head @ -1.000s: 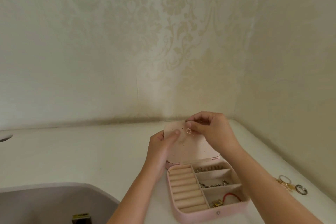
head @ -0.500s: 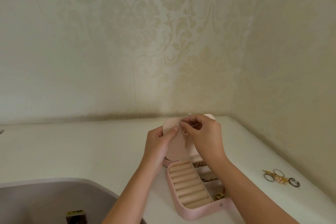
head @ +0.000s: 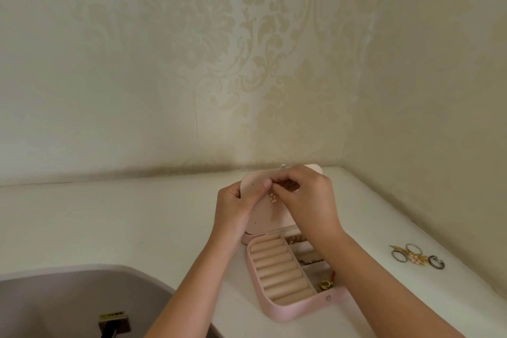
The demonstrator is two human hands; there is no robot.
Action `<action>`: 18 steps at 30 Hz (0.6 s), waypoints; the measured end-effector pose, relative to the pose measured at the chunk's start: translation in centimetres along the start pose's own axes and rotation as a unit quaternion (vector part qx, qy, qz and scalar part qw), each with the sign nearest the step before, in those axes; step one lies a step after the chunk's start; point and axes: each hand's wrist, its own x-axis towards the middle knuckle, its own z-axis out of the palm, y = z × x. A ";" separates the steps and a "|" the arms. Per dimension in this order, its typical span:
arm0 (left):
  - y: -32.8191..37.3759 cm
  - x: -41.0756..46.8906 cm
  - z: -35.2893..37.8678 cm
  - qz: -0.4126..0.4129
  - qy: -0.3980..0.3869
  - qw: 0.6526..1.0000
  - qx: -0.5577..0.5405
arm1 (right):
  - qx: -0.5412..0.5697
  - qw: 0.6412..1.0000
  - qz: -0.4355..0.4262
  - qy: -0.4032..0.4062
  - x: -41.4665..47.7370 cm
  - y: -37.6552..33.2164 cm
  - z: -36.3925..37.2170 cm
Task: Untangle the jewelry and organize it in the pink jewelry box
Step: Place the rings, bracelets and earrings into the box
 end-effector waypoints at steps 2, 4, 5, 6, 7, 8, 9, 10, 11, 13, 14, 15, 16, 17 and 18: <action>0.0 0.1 0.1 -0.001 0.011 1.000 0.008 | -0.031 0.999 -0.044 -0.003 0.2 0.6 -0.4; 0.2 0.1 0.3 -0.003 0.018 1.000 0.002 | -0.030 0.997 -0.059 -0.049 0.6 1.2 -1.2; 0.1 0.1 0.4 0.001 0.022 1.000 0.004 | -0.021 0.995 -0.050 -0.079 0.8 1.5 -1.7; 0.2 0.1 0.4 0.006 0.026 1.000 0.010 | -0.006 0.994 -0.029 -0.106 0.9 1.7 -2.3; 0.0 0.2 0.4 0.008 0.031 0.999 0.015 | 0.011 0.991 -0.001 -0.131 1.1 1.9 -3.0; 0.1 0.2 0.4 0.006 0.034 0.999 0.016 | 0.026 0.987 0.030 -0.154 1.2 2.0 -3.8; 0.1 0.1 0.5 0.002 0.038 0.999 0.012 | 0.035 0.982 0.063 -0.176 1.4 2.1 -4.7; 0.1 0.0 0.7 -0.003 0.042 0.999 0.008 | 0.032 0.975 0.093 -0.197 1.5 2.3 -5.8; 0.1 0.0 0.8 -0.005 0.046 0.999 0.005 | 0.015 0.969 0.119 -0.217 1.7 2.6 -6.9; 0.4 -0.1 1.2 0.001 0.049 0.999 0.008 | -0.065 0.948 0.160 -0.266 2.0 3.5 -9.6; 0.4 -0.2 1.4 0.006 0.051 0.999 0.011 | -0.120 0.931 0.178 -0.294 2.0 4.1 -11.0; 0.4 -0.1 1.5 0.010 0.053 0.998 0.013 | -0.170 0.911 0.197 -0.320 2.0 4.6 -12.3; 0.5 -0.1 1.7 0.012 0.056 0.998 0.018 | -0.210 0.890 0.220 -0.340 1.8 5.2 -13.6; 0.5 0.0 1.8 0.014 0.059 0.998 0.027 | -0.241 0.872 0.245 -0.349 1.5 5.6 -14.8; 0.5 0.1 2.0 0.016 0.060 0.997 0.037 | -0.266 0.856 0.269 -0.352 1.1 6.0 -15.8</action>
